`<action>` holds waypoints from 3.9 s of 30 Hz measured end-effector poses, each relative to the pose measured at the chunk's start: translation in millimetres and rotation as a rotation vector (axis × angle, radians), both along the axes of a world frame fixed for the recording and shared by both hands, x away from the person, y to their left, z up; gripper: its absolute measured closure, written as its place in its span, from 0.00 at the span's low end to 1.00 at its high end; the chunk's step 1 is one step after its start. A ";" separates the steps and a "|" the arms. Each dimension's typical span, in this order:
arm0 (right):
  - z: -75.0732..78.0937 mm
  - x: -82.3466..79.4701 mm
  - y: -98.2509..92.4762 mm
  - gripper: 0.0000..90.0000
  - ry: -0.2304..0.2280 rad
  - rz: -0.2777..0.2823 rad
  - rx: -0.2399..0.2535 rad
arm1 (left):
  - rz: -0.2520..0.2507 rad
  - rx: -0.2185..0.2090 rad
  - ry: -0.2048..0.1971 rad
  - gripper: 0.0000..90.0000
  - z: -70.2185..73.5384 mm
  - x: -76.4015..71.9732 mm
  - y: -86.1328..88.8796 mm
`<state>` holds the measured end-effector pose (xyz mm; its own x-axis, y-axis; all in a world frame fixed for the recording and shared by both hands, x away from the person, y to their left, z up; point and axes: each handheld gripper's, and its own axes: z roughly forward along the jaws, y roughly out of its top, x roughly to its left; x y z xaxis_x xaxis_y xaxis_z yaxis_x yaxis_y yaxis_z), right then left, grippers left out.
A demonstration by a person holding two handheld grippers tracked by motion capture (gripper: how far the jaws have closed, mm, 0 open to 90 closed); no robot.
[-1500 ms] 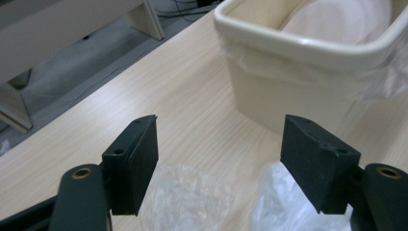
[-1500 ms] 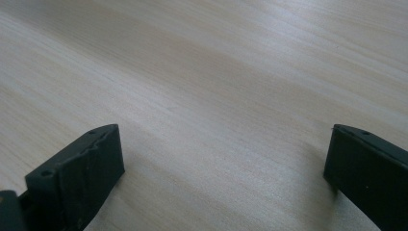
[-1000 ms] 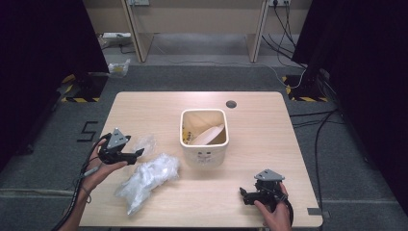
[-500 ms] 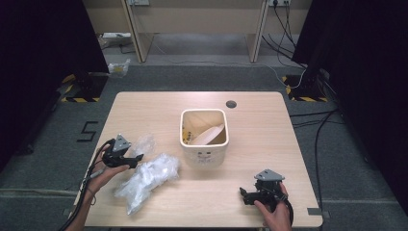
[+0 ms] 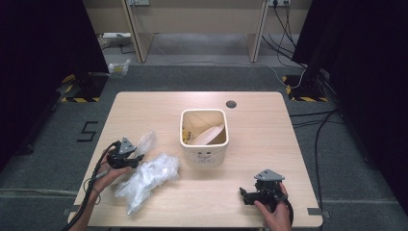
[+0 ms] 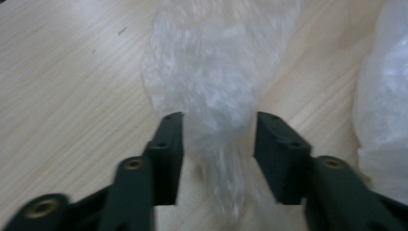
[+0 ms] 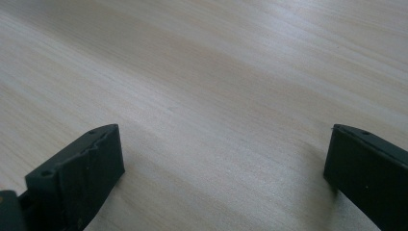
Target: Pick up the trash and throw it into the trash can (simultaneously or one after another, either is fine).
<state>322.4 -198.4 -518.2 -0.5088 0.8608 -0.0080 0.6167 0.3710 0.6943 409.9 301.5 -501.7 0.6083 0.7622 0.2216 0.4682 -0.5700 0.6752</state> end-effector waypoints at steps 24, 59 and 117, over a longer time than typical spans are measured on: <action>-0.1 0.3 -0.3 0.00 -0.003 0.004 -0.002 | -0.048 -0.084 -0.119 0.93 52.0 -19.8 1.1; 0.0 0.3 -0.2 0.00 -0.002 0.003 -0.002 | -0.261 -0.146 -0.217 0.93 149.8 -26.2 -51.8; -0.1 0.3 -0.3 0.00 -0.004 0.005 -0.002 | -0.305 -0.217 -0.068 0.41 132.6 19.4 -151.3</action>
<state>322.7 -198.7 -518.3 -0.5127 0.8585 -0.0119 0.6124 0.3753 0.6957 429.3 150.2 -369.0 0.8037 0.5823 0.1223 0.2495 -0.5164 0.8192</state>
